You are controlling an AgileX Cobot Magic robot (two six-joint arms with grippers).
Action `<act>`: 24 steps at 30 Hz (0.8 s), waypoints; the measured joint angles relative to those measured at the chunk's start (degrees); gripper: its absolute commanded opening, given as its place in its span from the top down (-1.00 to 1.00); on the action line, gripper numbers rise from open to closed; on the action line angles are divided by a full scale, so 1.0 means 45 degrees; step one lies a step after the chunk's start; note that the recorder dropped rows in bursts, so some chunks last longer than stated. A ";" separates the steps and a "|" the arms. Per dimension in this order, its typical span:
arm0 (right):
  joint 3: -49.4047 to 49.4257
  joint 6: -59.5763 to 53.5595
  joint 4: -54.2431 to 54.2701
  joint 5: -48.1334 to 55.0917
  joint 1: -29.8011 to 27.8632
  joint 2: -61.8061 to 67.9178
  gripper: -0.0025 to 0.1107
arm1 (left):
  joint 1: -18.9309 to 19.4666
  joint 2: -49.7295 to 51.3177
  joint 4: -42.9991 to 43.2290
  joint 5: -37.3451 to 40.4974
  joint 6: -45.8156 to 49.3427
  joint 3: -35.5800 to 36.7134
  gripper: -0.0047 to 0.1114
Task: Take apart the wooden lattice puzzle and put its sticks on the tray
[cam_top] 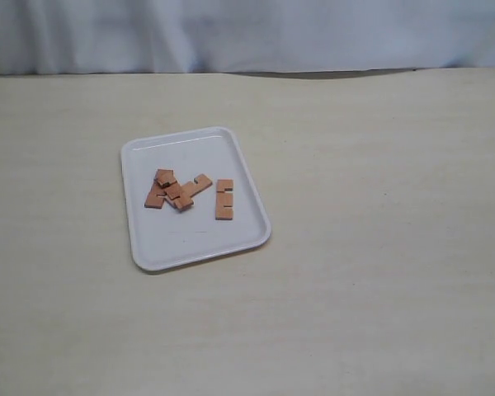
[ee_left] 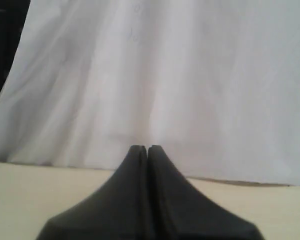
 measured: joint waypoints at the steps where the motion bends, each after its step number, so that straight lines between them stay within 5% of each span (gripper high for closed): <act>1: 0.0000 0.0000 0.0000 0.0000 0.0000 0.0000 0.87 | 0.0000 0.0000 0.0000 -0.0187 0.0000 0.0400 0.92; 6: 0.0000 0.0000 0.0000 0.0000 0.0000 0.0000 0.87 | 0.0000 0.0000 0.0025 -0.0623 0.0000 0.1888 0.92; 24: 0.0000 0.0000 0.0000 0.0000 0.0000 0.0000 0.87 | 0.0000 0.0000 0.0420 0.0364 0.0000 0.1951 0.92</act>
